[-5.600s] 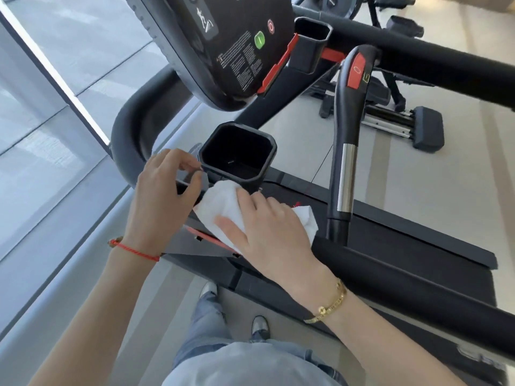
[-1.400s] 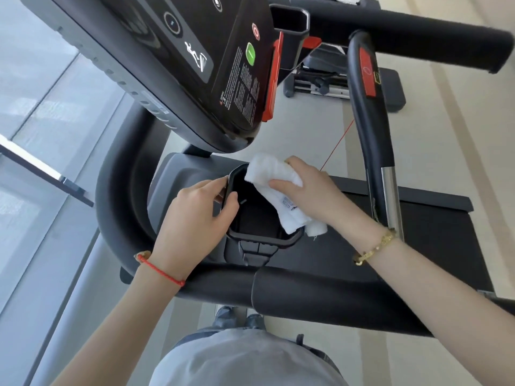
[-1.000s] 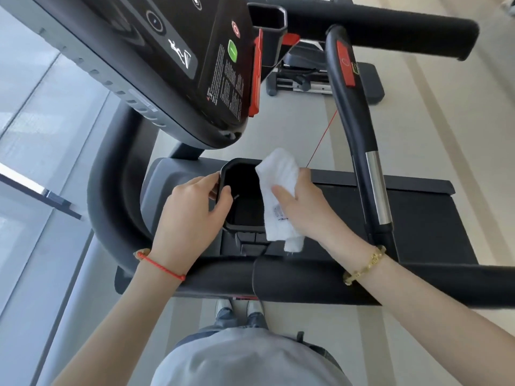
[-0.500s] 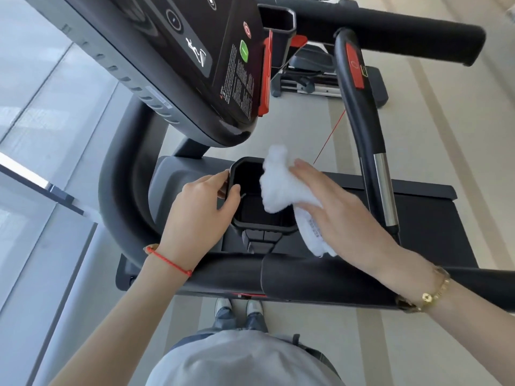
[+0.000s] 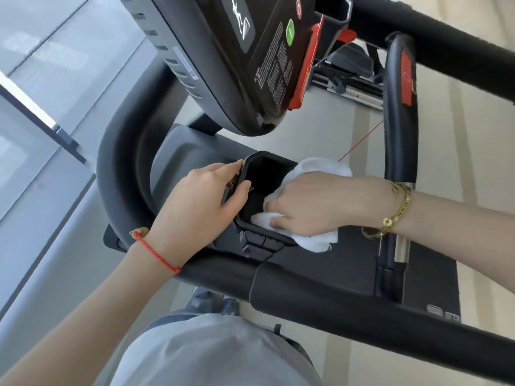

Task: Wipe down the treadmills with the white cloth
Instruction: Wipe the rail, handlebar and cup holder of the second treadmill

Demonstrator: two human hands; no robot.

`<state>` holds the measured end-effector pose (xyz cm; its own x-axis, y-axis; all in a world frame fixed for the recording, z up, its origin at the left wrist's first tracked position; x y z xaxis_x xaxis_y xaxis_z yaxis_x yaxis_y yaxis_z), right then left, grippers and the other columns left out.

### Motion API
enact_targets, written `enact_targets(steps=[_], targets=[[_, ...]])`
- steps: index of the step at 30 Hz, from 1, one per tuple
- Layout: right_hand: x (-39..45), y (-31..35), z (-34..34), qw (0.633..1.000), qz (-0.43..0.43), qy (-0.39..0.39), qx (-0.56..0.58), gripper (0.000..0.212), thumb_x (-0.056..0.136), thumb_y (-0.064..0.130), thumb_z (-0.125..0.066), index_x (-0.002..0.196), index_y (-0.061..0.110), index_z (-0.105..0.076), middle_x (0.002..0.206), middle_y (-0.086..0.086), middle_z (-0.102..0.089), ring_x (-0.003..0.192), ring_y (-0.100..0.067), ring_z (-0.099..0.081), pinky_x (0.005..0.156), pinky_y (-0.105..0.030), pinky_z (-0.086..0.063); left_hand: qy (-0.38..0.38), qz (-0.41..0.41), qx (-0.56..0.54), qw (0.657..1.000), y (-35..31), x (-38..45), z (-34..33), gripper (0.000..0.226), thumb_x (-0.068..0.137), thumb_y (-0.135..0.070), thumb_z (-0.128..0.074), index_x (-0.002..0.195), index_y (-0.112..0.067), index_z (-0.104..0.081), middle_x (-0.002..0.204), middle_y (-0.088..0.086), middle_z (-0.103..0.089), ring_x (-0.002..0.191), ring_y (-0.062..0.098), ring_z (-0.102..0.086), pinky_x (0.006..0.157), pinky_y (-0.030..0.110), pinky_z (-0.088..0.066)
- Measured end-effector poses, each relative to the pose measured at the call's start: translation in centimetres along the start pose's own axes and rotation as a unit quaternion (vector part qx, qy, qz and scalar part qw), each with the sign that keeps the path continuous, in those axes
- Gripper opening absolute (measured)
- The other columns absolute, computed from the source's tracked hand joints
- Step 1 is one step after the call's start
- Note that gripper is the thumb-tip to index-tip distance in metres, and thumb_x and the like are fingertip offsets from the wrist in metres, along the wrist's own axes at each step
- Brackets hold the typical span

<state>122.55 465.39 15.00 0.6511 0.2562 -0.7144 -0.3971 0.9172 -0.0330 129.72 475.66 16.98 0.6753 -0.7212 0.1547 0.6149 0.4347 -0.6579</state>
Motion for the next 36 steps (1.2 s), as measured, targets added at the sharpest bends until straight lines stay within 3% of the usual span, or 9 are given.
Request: enact_targets(steps=[4,7,10,15,19,25,29,32,36], targets=[[0.6,0.3,0.4,0.998,0.021,-0.010,-0.054,0.020,0.090,0.026,-0.040,0.087,0.026,-0.059,0.086,0.005,-0.067,0.073,-0.020,-0.061,0.087,-0.037,-0.039,-0.003,0.008,0.006,1.000,0.0,-0.1,0.0,0.047,0.096,-0.044,-0.042,0.131,-0.021,-0.063,0.089,-0.006,-0.065,0.081,0.018,-0.065,0.071,0.041,-0.054],[0.0,0.3,0.5,1.000,0.013,-0.008,-0.025,0.024,0.090,0.023,-0.042,0.073,0.023,-0.059,0.069,0.003,-0.065,0.067,-0.019,-0.061,0.088,-0.036,-0.039,-0.004,0.019,0.004,1.000,0.0,-0.2,0.1,0.047,0.095,-0.045,-0.041,0.132,-0.023,-0.062,0.084,-0.006,-0.062,0.075,0.018,-0.062,0.066,0.041,-0.053],[-0.8,0.4,1.3,0.999,0.024,-0.042,0.007,0.029,0.093,0.022,-0.037,0.066,0.022,-0.050,0.057,0.005,-0.054,0.065,-0.016,-0.055,0.076,-0.028,-0.039,0.001,0.024,0.012,1.000,0.0,-0.3,0.0,0.052,0.096,-0.047,-0.039,0.137,-0.022,-0.058,0.087,-0.007,-0.063,0.076,0.016,-0.062,0.067,0.040,-0.053],[-3.1,-0.2,1.1,0.987,0.024,-0.104,0.121,0.034,0.101,0.040,-0.023,0.088,0.028,-0.051,0.070,0.006,-0.060,0.074,-0.016,-0.056,0.075,-0.032,-0.043,0.016,0.035,0.011,0.999,0.2,-0.2,-0.2,0.054,0.096,-0.049,-0.039,0.140,-0.022,-0.056,0.088,-0.007,-0.063,0.077,0.014,-0.062,0.068,0.039,-0.054],[-5.2,0.1,1.2,0.971,0.040,-0.144,0.186,0.029,0.102,0.042,-0.025,0.082,0.026,-0.039,0.080,0.008,-0.055,0.079,-0.012,-0.050,0.079,-0.029,-0.040,0.018,0.037,0.010,0.999,0.1,-0.3,-0.1,0.052,0.097,-0.047,-0.041,0.140,-0.022,-0.056,0.086,-0.006,-0.063,0.071,0.013,-0.061,0.065,0.039,-0.054],[-2.3,0.2,0.6,0.994,0.021,-0.035,0.100,0.036,0.103,0.039,-0.023,0.098,0.022,-0.054,0.066,0.006,-0.050,0.075,-0.021,-0.054,0.078,-0.035,-0.042,0.024,0.038,0.009,0.999,0.0,-0.2,-0.1,0.051,0.097,-0.046,-0.041,0.138,-0.021,-0.057,0.085,-0.004,-0.062,0.071,0.016,-0.062,0.065,0.041,-0.054],[-0.7,0.4,0.8,0.999,0.009,0.005,0.050,0.030,0.100,0.026,-0.028,0.093,0.022,-0.058,0.062,0.004,-0.051,0.075,-0.021,-0.056,0.063,-0.026,-0.028,0.019,0.034,0.009,0.999,-0.2,-0.3,0.0,0.051,0.097,-0.047,-0.040,0.136,-0.020,-0.058,0.087,-0.003,-0.064,0.074,0.019,-0.063,0.067,0.042,-0.055],[-2.3,0.5,0.8,0.995,0.007,-0.030,0.091,0.030,0.100,0.027,-0.026,0.092,0.023,-0.054,0.056,0.004,-0.051,0.070,-0.019,-0.056,0.071,-0.032,-0.045,0.018,0.039,0.007,0.999,0.0,-0.3,0.0,0.051,0.096,-0.047,-0.040,0.136,-0.022,-0.058,0.086,-0.004,-0.063,0.075,0.018,-0.062,0.068,0.041,-0.054],[-5.0,0.0,0.7,0.977,0.009,-0.139,0.164,0.031,0.100,0.042,-0.023,0.082,0.026,-0.042,0.079,0.004,-0.059,0.081,-0.016,-0.053,0.082,-0.034,-0.043,0.023,0.042,0.013,0.999,-0.1,-0.4,0.0,0.053,0.096,-0.049,-0.039,0.139,-0.023,-0.056,0.087,-0.006,-0.063,0.071,0.013,-0.059,0.068,0.039,-0.053]])
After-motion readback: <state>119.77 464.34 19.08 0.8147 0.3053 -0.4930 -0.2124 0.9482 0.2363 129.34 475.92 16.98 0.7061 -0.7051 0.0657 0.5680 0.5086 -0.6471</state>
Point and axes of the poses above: each hand's wrist, its own x-axis towards the middle knuckle, its own z-axis out of the back of the hand, y = z × x, the point moved 8 cm from there along x, towards the middle knuckle
